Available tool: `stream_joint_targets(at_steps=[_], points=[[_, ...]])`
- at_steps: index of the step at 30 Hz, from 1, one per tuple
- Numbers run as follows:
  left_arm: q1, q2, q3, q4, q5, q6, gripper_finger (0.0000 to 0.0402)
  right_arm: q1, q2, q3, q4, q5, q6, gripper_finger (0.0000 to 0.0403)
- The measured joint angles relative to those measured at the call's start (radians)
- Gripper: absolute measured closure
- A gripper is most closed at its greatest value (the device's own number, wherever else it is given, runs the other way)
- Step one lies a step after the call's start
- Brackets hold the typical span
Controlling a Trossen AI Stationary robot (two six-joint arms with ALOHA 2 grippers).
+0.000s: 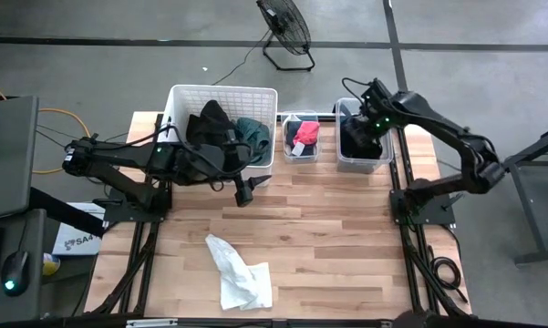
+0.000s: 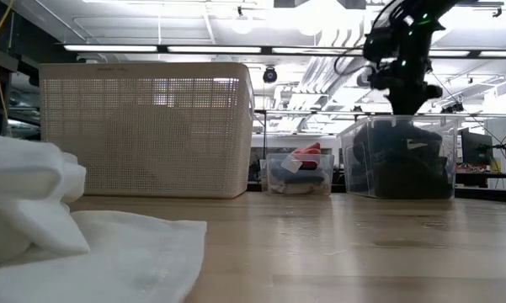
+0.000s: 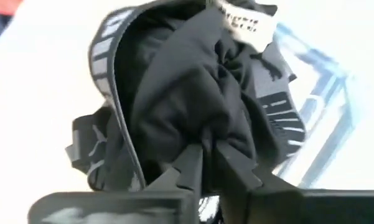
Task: Pick & Place Cloths
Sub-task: Put the black boxer short into the right transparent bin, then put the white boxer short into the right transparent bin
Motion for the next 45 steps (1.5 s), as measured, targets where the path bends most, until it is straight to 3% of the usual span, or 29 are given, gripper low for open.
stream_joint_targets(at_steps=[7, 12, 16, 24, 30, 36, 45], points=[[0.0, 0.0, 0.0, -0.061, 0.004, -0.019, 0.0096, -0.001, -0.137, 0.0, 0.003, -0.048, -0.002, 0.0267], [0.0, 0.0, 0.0, -0.166, 0.104, -0.039, 0.0096, 0.0, -0.23, 0.0, -0.027, -0.232, -0.002, 0.0175], [0.0, 0.0, 0.0, -0.267, 0.214, -0.093, 0.0096, 0.001, -0.308, 0.0, -0.042, -0.337, 0.022, 0.0137], [0.0, 0.027, 0.0, -0.426, 0.311, -0.134, 0.0096, 0.064, -0.477, 0.0, -0.033, -0.379, 0.03, 0.0132], [-0.008, 0.067, -0.003, -0.51, 0.389, -0.135, 0.0096, 0.161, -0.576, 0.0, -0.025, -0.389, 0.123, 0.0135], [-0.088, 0.143, 0.0, -0.532, 0.449, -0.103, 0.0096, 0.292, -0.649, 0.0, -0.023, -0.366, 0.215, 0.0135], [-0.235, 0.278, -0.001, -0.583, 0.445, -0.069, 0.0096, 0.461, -0.685, 0.0, -0.018, -0.286, 0.269, 0.0135]])
